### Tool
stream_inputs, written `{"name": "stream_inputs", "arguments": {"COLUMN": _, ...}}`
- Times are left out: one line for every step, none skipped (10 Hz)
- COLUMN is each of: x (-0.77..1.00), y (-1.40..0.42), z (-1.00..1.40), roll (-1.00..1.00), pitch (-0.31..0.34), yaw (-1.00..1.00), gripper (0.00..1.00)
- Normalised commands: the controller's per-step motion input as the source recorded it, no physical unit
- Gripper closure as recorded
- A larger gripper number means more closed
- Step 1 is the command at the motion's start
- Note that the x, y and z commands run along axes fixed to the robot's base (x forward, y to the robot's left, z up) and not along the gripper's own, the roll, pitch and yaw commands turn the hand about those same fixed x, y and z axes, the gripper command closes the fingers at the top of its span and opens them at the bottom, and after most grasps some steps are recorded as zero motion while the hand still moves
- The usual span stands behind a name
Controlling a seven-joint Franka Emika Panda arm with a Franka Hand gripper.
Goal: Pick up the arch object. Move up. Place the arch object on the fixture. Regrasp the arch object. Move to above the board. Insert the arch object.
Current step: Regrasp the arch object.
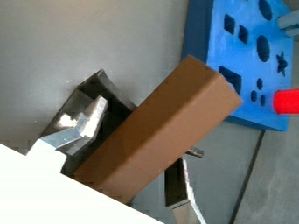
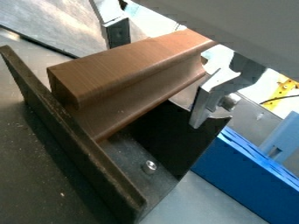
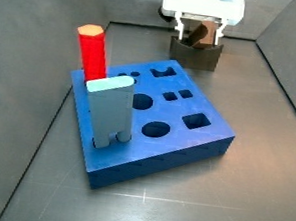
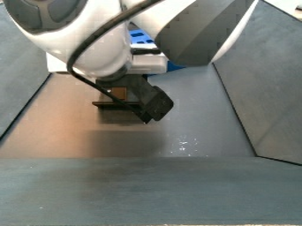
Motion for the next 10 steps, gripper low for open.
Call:
{"name": "stream_inputs", "arguments": {"x": 0.00, "y": 0.00, "z": 1.00, "roll": -0.03, "pitch": 0.127, "yaw": 0.01, "gripper": 0.00}}
{"name": "stream_inputs", "arguments": {"x": -0.01, "y": 0.01, "z": 1.00, "roll": -0.01, "pitch": 0.123, "yaw": -0.01, "gripper": 0.00}}
{"name": "stream_inputs", "arguments": {"x": -0.02, "y": 0.01, "z": 1.00, "roll": 0.01, "pitch": 0.116, "yaw": -0.03, "gripper": 0.00}}
{"name": "stream_inputs", "arguments": {"x": -0.02, "y": 0.01, "z": 1.00, "roll": 0.03, "pitch": 0.108, "yaw": -0.05, "gripper": 0.00}}
{"name": "stream_inputs", "arguments": {"x": -0.03, "y": 0.01, "z": 0.90, "roll": 0.04, "pitch": 0.096, "yaw": -0.06, "gripper": 0.00}}
{"name": "stream_inputs", "arguments": {"x": -0.02, "y": 0.01, "z": 0.66, "roll": 0.05, "pitch": 0.080, "yaw": -0.07, "gripper": 0.00}}
{"name": "stream_inputs", "arguments": {"x": -0.02, "y": 0.01, "z": 0.46, "roll": 0.05, "pitch": 0.070, "yaw": -0.07, "gripper": 0.00}}
{"name": "stream_inputs", "arguments": {"x": -0.02, "y": 0.01, "z": 0.20, "roll": 0.05, "pitch": 0.060, "yaw": -0.06, "gripper": 0.00}}
{"name": "stream_inputs", "arguments": {"x": 0.01, "y": -1.00, "z": 0.83, "roll": 1.00, "pitch": 0.050, "yaw": 0.01, "gripper": 0.00}}
{"name": "stream_inputs", "arguments": {"x": 0.01, "y": -1.00, "z": 0.82, "roll": 1.00, "pitch": 0.049, "yaw": 0.01, "gripper": 0.00}}
